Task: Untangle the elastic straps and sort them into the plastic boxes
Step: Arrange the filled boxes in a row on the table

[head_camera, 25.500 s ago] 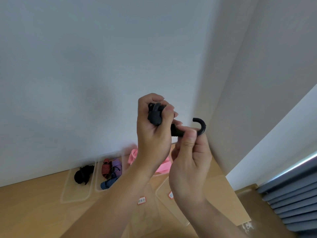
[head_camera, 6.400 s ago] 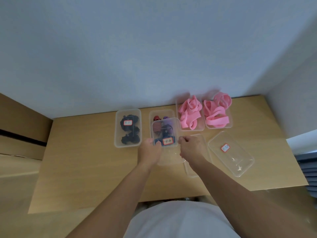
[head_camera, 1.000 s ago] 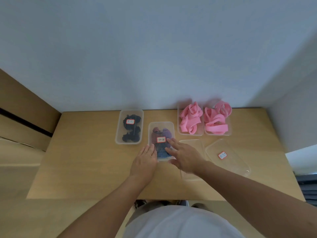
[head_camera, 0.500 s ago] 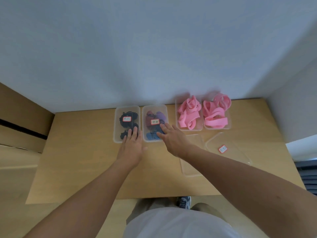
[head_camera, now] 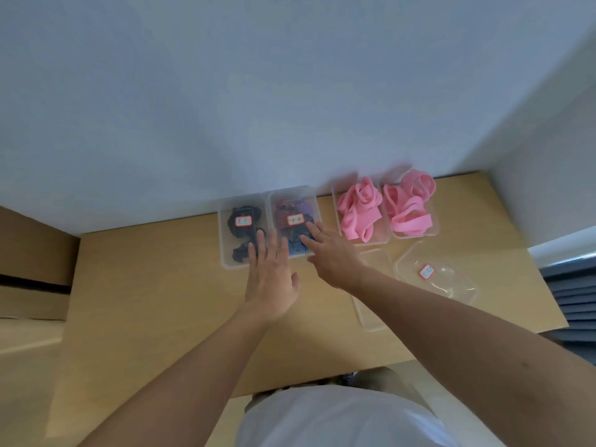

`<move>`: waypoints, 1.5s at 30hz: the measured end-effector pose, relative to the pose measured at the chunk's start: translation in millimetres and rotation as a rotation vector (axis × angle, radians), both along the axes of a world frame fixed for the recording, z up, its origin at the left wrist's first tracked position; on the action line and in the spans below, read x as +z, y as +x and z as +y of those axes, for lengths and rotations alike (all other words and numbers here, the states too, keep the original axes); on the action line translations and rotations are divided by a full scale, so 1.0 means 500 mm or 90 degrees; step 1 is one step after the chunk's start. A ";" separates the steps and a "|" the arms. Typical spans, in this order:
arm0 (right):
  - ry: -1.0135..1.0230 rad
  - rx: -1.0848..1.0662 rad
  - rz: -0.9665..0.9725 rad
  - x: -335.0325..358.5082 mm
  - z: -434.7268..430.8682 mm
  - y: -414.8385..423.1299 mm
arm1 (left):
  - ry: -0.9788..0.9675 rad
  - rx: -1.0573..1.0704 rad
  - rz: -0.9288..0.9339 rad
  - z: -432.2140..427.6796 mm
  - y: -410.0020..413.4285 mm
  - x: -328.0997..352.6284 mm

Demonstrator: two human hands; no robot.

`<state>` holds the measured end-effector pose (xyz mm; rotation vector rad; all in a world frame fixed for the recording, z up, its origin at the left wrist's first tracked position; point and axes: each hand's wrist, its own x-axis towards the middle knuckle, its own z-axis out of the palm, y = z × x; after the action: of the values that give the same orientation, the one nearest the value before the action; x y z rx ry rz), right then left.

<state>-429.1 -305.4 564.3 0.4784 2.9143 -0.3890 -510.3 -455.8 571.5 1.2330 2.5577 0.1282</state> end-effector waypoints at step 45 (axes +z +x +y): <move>-0.498 -0.454 0.228 0.076 0.262 0.275 | 0.374 0.511 -0.288 0.306 0.220 0.131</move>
<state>-291.8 -174.5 602.2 1.3700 2.4464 -1.7476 -400.5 -302.7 637.0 0.1667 2.4825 1.2302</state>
